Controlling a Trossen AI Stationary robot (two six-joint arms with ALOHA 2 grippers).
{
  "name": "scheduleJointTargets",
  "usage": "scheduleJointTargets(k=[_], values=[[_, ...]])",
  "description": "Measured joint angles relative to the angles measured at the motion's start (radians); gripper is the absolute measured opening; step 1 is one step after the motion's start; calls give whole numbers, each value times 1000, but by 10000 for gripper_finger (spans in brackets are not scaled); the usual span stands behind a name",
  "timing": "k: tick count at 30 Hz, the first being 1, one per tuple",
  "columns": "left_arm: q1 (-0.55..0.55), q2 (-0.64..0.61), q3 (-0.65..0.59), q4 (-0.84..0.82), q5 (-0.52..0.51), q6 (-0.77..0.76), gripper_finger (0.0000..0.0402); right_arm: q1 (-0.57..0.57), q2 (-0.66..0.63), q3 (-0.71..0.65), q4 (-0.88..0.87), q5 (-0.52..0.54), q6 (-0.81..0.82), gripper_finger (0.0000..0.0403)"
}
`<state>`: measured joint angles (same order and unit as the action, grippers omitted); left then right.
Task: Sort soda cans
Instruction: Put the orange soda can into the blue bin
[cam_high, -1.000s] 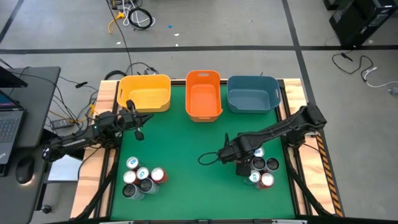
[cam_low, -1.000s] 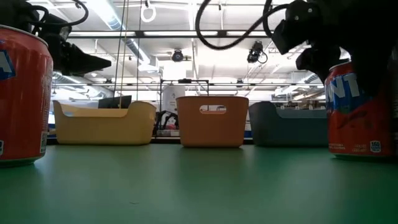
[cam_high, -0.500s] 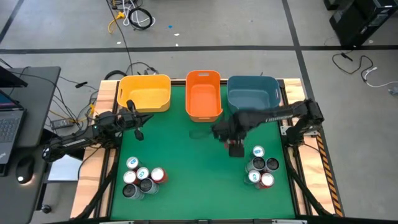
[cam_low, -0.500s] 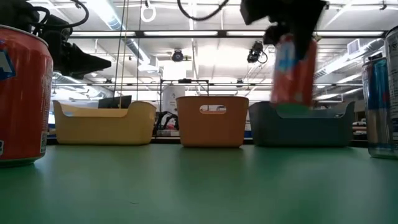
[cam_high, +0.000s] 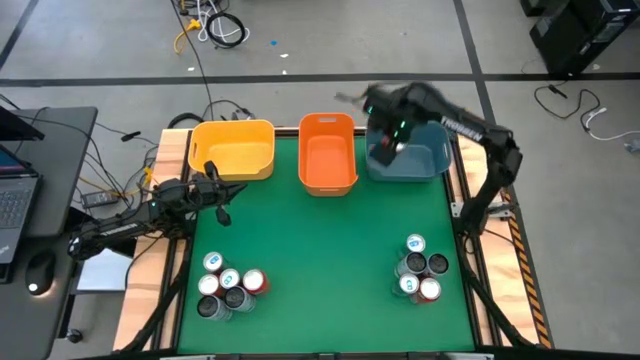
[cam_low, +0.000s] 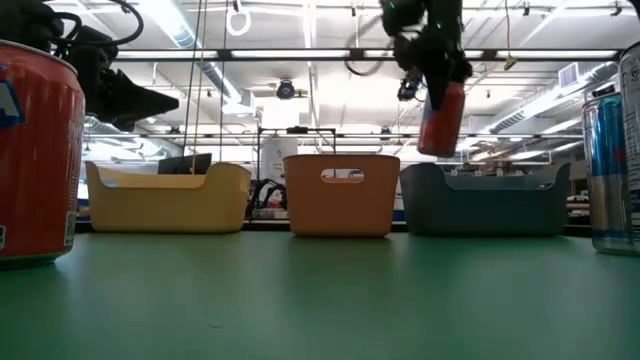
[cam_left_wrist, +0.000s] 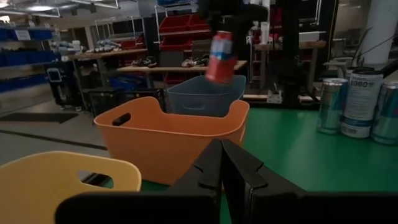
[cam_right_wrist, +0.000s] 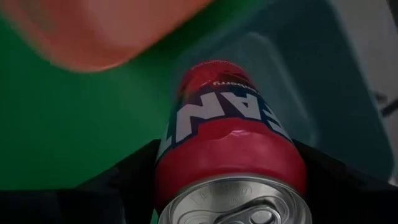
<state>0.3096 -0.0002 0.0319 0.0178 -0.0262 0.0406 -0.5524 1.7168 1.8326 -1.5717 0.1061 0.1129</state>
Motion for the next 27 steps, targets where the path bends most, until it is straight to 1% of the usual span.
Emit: scheduleJointTargets(k=[3, 6, 9, 12, 14, 19, 22, 27], values=[[0, 0, 0, -18, 0, -4, 15, -127, 0, 0, 0, -4, -1, 289], [0, 0, 0, -27, 0, -4, 15, -240, 0, -5, 0, -36, -9, 289], [0, 0, 0, -26, 0, -3, 15, -332, -1, -48, 1, -48, -21, 289], [0, 0, 0, -32, 0, -3, 15, -399, -1, -110, 1, -47, -27, 289], [0, 0, 0, -42, 0, -1, 15, -430, -1, -154, 0, -39, -27, 289], [0, 0, 0, -46, 0, 0, 15, -477, -1, -249, 7, 37, -16, 289], [0, 0, 0, -47, 0, 0, 15, -498, 0, -294, 48, 40, -14, 289], [0, 0, 0, -47, 0, 5, 15, -496, 0, -351, 131, 33, -11, 289]])
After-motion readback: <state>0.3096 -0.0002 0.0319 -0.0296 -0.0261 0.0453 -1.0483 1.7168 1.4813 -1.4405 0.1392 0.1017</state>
